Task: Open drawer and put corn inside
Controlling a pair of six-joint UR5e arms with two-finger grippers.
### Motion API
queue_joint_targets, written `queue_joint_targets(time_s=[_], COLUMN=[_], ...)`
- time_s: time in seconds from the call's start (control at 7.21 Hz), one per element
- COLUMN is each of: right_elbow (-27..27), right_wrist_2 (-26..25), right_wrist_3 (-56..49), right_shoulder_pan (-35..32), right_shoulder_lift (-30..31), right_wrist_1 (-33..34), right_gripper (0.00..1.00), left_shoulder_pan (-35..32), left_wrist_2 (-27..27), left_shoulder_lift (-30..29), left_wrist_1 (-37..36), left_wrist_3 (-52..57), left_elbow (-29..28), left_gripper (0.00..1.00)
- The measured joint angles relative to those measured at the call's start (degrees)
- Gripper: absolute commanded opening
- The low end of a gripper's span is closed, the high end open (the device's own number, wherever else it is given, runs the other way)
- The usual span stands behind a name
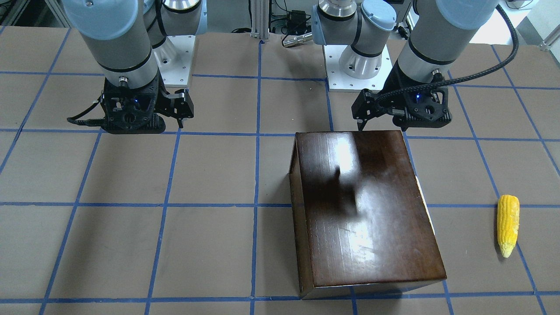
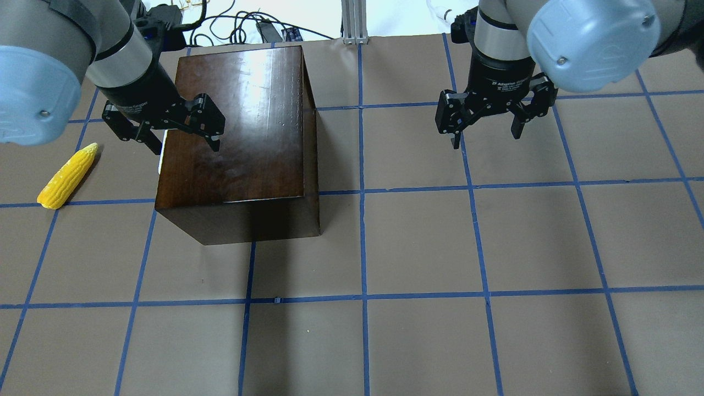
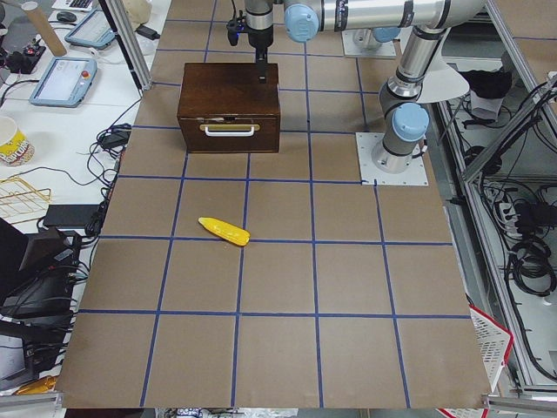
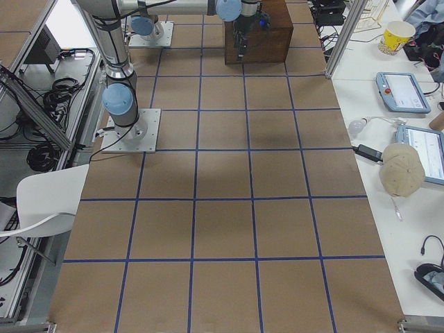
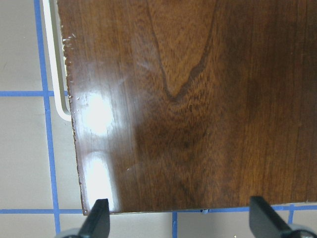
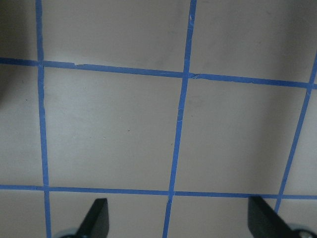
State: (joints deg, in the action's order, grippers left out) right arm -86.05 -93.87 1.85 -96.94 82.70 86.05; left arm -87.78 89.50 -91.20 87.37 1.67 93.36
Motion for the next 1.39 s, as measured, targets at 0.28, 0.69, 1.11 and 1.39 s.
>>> queue_joint_targets(time_s=[0.28, 0.69, 1.11, 1.39], right_elbow=[0.0, 0.0, 0.0, 0.0], right_wrist_2=[0.0, 0.0, 0.0, 0.0], right_wrist_3=[0.0, 0.0, 0.0, 0.0], right_shoulder_pan=[0.0, 0.0, 0.0, 0.0], right_shoulder_lift=[0.0, 0.0, 0.0, 0.0], right_wrist_1=[0.0, 0.0, 0.0, 0.0], right_gripper=[1.00, 1.00, 1.00, 1.00], left_shoulder_pan=[-0.1, -0.1, 0.2, 1.2], left_wrist_2=[0.0, -0.1, 0.0, 0.0], left_shoulder_lift=[-0.2, -0.2, 0.1, -0.2], left_wrist_1=[0.0, 0.0, 0.0, -0.5], left_wrist_3=[0.0, 0.0, 0.5, 0.7], left_elbow=[0.1, 0.3, 0.2, -0.4], left_gripper=[1.00, 1.00, 1.00, 1.00])
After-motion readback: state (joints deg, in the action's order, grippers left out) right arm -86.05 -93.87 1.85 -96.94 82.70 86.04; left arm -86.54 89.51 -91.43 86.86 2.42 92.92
